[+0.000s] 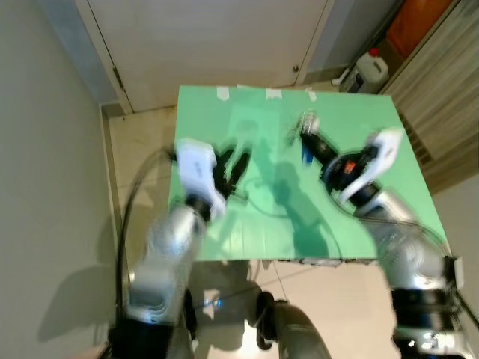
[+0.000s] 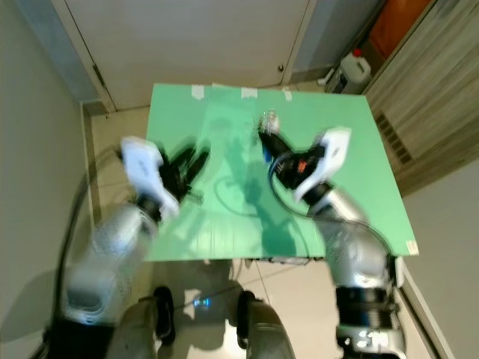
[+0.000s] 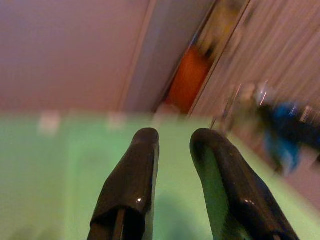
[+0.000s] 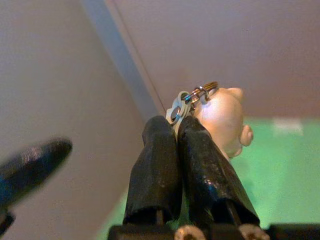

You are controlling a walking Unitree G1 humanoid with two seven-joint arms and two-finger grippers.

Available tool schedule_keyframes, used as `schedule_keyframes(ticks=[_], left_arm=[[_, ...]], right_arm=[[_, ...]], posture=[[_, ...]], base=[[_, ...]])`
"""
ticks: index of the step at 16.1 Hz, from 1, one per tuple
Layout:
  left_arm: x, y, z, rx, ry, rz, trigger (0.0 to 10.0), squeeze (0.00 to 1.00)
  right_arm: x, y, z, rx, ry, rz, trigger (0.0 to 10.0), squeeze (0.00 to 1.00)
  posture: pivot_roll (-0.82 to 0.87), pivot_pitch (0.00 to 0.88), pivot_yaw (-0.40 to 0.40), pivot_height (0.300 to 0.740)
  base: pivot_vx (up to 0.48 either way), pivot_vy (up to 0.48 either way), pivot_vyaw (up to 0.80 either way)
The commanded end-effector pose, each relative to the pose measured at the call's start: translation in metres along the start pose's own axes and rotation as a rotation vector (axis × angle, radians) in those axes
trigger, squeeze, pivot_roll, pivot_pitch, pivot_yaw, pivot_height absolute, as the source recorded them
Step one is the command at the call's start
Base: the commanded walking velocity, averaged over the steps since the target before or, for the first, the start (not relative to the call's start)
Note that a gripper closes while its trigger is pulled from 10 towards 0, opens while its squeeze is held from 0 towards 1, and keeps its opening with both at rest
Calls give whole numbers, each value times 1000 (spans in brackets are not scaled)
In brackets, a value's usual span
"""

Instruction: Hang keys on a hook

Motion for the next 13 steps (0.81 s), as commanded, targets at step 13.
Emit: schedule_keyframes(ticks=[13], left_arm=[[78,15,-15,-283,-65,-233,10000,0]], right_arm=[[73,9,54,299,182,-235,0,0]], posture=[[2,148,-56,740]], base=[[0,0,0]])
Point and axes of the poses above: a point about 5 cm out from each wrist's last joint towards the gripper, its own y axis pointing out of the wrist towards the gripper, its own x axis along the axis of the wrist's last joint, z = x × y, the point moved 3 cm from there along y, pointing out of the wrist towards the gripper, and after that the axes turned 2 degrees about y, right-handed, at the moved point
